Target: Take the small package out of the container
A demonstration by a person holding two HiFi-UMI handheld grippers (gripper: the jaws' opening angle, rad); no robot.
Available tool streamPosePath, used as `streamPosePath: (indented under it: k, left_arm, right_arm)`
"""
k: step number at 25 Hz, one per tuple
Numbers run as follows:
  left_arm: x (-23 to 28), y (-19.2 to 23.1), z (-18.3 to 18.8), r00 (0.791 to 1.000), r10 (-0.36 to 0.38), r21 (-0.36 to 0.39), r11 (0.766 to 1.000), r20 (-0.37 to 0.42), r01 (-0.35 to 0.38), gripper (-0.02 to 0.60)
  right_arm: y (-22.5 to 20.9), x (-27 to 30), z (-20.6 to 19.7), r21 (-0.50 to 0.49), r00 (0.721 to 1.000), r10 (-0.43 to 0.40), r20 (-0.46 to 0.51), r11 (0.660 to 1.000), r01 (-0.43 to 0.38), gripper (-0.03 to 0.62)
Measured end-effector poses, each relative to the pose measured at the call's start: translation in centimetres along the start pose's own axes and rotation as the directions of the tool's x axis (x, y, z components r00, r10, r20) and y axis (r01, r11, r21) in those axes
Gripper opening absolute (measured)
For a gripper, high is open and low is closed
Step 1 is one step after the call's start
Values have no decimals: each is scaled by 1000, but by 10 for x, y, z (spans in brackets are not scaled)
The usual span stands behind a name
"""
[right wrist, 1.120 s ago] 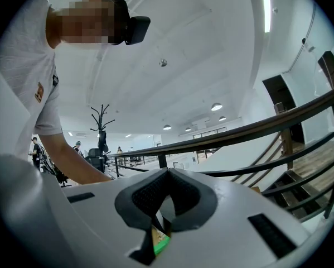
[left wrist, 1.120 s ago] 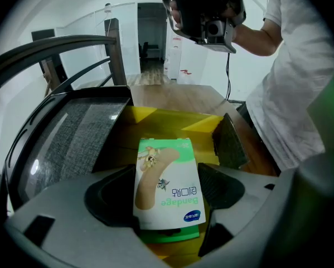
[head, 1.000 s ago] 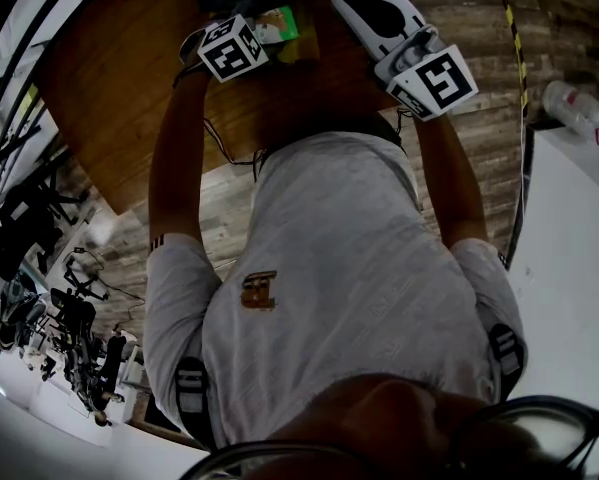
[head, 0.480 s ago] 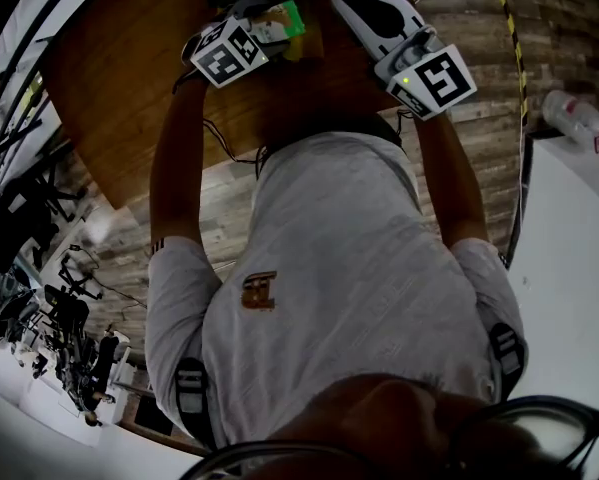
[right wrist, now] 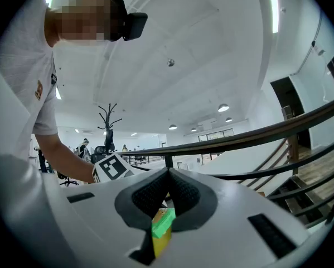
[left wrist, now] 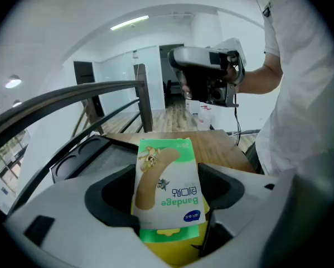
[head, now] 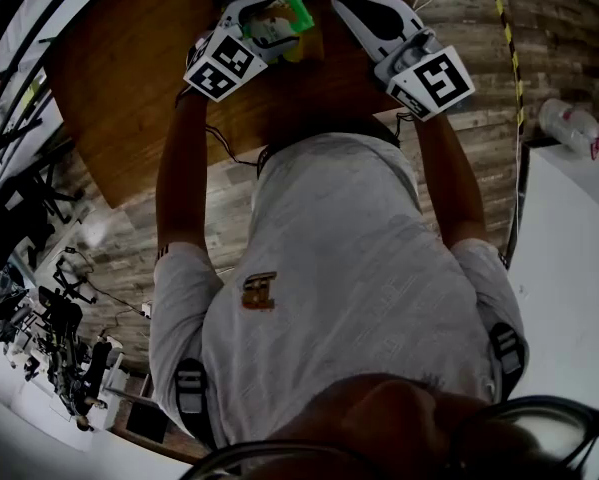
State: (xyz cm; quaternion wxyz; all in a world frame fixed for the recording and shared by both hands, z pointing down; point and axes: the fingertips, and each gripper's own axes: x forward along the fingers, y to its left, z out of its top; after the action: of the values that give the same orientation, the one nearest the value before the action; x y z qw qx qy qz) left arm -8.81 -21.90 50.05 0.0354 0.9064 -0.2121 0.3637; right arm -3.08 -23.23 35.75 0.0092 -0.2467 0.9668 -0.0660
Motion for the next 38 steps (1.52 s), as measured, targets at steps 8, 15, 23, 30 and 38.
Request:
streamPosePath:
  k: [8, 15, 23, 30, 38]
  left_arm:
    - [-33, 10, 32, 979, 130, -44, 991, 159, -124, 370]
    - [-70, 13, 62, 915, 245, -122, 969, 320, -217, 370]
    - [-104, 10, 82, 819, 332, -211, 942, 468, -261, 370]
    - [-145, 12, 93, 717, 420, -307, 906, 556, -292, 370]
    - [-161, 7, 106, 618, 471, -366, 881, 629, -298, 370]
  right_arm:
    - [10, 3, 5, -11, 1000, 20, -3, 1000, -20, 31]
    - [25, 6, 9, -12, 999, 47, 1, 999, -47, 31]
    - [38, 9, 15, -23, 997, 76, 6, 997, -76, 31]
    - [66, 16, 17, -36, 994, 105, 1, 994, -105, 31]
    - [78, 16, 17, -32, 992, 126, 10, 992, -126, 31]
